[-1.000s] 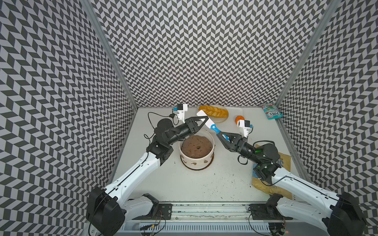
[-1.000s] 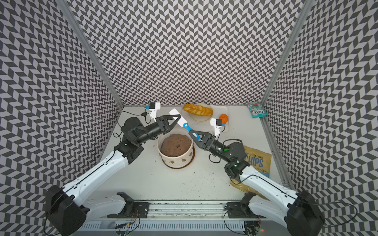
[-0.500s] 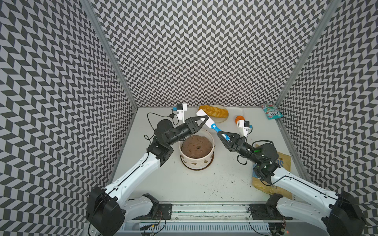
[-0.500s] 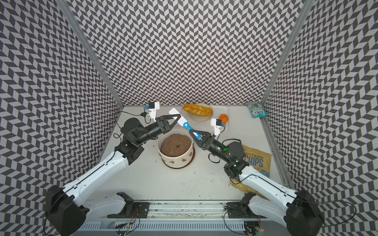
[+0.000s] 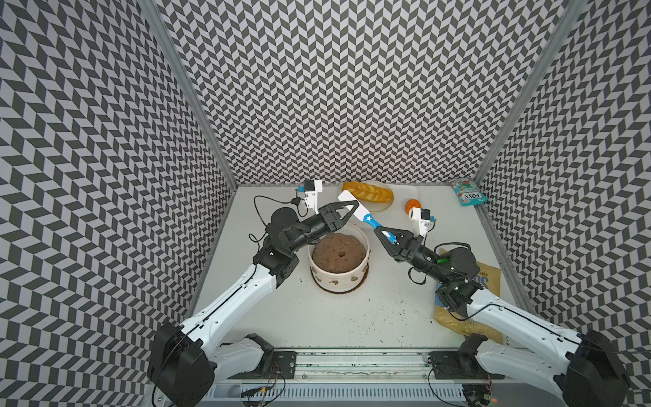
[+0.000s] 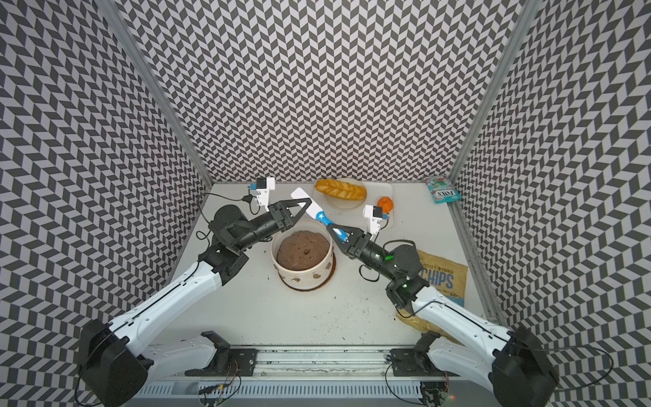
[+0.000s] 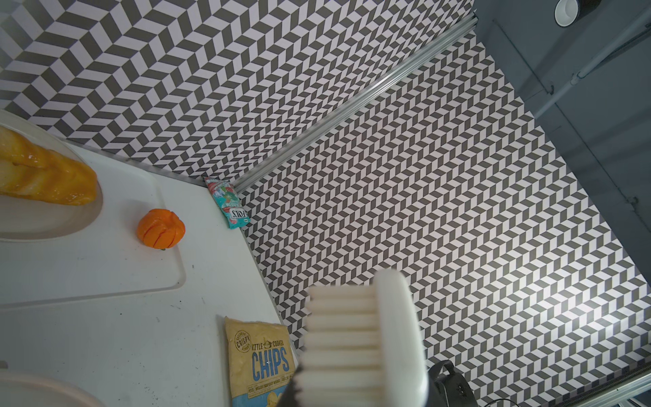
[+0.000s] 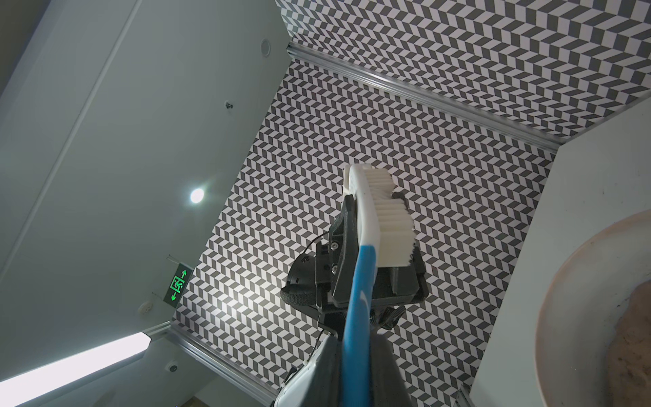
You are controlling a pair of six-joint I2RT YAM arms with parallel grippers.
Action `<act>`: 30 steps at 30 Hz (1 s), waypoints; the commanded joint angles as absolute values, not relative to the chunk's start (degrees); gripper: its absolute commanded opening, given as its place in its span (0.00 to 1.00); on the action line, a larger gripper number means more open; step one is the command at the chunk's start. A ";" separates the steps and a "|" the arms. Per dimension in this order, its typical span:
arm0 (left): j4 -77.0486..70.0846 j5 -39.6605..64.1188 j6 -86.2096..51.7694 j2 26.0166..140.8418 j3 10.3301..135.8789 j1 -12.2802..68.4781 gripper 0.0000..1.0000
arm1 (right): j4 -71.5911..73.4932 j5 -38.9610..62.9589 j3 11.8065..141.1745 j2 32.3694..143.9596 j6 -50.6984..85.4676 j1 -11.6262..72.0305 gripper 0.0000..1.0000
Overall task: Scrub the dried mud off the ceramic pot
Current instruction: Adjust the brush.
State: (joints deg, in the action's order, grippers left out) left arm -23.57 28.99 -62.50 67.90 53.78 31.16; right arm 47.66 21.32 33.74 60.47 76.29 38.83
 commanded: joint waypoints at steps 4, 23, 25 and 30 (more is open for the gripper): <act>-25.61 29.70 -62.31 66.80 52.87 31.55 0.27 | 52.77 20.38 34.54 59.89 75.94 38.08 0.18; -26.29 29.96 -61.98 66.90 52.83 31.80 0.26 | 53.27 20.68 34.67 60.46 77.00 37.75 0.07; -26.36 30.06 -61.78 66.89 52.82 31.82 0.27 | 53.34 20.65 34.70 60.54 77.06 37.69 0.03; -22.55 29.47 -58.47 66.85 54.07 31.60 0.41 | 52.52 21.28 34.98 60.32 75.30 36.57 0.00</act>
